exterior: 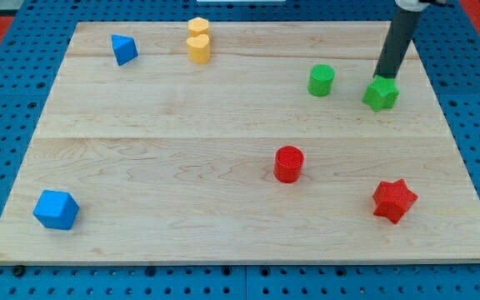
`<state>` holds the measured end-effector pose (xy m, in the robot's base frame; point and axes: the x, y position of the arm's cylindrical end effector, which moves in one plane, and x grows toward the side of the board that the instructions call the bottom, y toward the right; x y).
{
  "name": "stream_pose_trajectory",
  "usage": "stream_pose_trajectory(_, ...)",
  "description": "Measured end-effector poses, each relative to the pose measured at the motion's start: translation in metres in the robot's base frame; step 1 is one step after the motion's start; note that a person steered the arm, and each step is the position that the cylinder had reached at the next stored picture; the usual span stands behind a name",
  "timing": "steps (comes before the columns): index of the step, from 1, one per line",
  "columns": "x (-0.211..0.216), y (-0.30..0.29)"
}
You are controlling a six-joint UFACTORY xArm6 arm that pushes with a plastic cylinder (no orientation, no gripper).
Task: Slide the green circle down a bit
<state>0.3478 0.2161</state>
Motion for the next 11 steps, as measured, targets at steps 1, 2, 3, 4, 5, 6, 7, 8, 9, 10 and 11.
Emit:
stream_pose_trajectory(1,-0.002,-0.001)
stream_pose_trajectory(2,-0.048,-0.013)
stream_pose_trajectory(3,-0.059,-0.058)
stream_pose_trajectory(4,-0.035,-0.069)
stream_pose_trajectory(5,-0.013,-0.074)
stream_pose_trajectory(6,-0.005,-0.096)
stream_pose_trajectory(7,-0.034,-0.114)
stream_pose_trajectory(8,-0.015,-0.125)
stream_pose_trajectory(9,0.027,-0.12)
stream_pose_trajectory(10,0.041,-0.113)
stream_pose_trajectory(11,0.033,-0.158)
